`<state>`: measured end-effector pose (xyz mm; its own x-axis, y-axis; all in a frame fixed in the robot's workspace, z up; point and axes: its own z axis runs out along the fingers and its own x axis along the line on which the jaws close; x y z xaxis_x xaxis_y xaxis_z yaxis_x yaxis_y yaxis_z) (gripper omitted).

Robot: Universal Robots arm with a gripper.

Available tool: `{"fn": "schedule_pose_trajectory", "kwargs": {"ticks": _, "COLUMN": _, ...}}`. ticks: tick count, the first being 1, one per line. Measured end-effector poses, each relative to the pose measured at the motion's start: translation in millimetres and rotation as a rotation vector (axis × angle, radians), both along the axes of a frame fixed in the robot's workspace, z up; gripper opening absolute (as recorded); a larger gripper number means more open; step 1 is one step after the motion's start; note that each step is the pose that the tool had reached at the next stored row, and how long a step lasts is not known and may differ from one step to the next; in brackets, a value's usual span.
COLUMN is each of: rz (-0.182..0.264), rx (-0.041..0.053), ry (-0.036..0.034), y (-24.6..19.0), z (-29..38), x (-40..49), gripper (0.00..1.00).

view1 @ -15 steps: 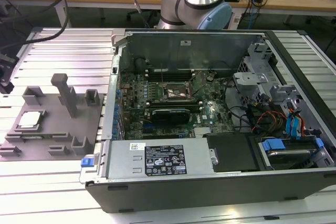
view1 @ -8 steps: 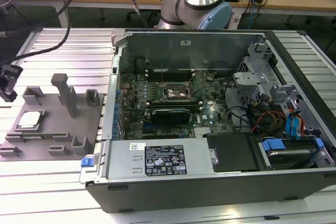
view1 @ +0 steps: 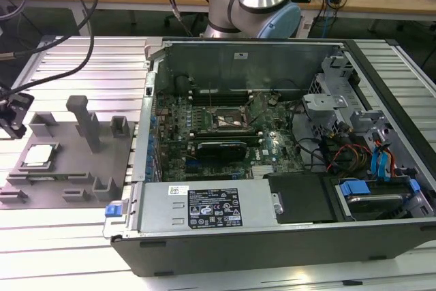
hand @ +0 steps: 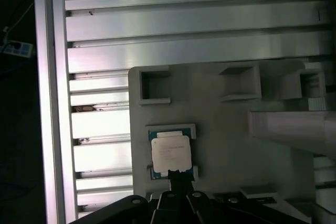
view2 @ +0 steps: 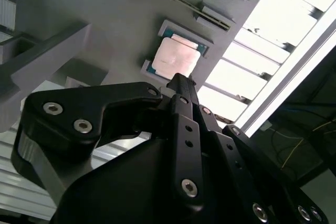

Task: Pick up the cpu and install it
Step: 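Pick up the cpu and move it towards the insertion slot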

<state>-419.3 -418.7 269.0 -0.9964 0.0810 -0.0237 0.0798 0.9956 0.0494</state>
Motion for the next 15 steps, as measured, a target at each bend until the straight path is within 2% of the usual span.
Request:
{"fn": "schedule_pose_trajectory", "kwargs": {"ticks": 11, "rz": 0.0, "rx": -0.0001, "ry": 0.0, "y": 0.0, "z": -9.6, "x": 2.7, "gripper": 0.11}}
{"fn": "schedule_pose_trajectory", "kwargs": {"ticks": 15, "rz": 0.0, "rx": -0.0001, "ry": 0.0, "y": -0.4, "z": -21.2, "x": 2.9, "gripper": 0.11}}
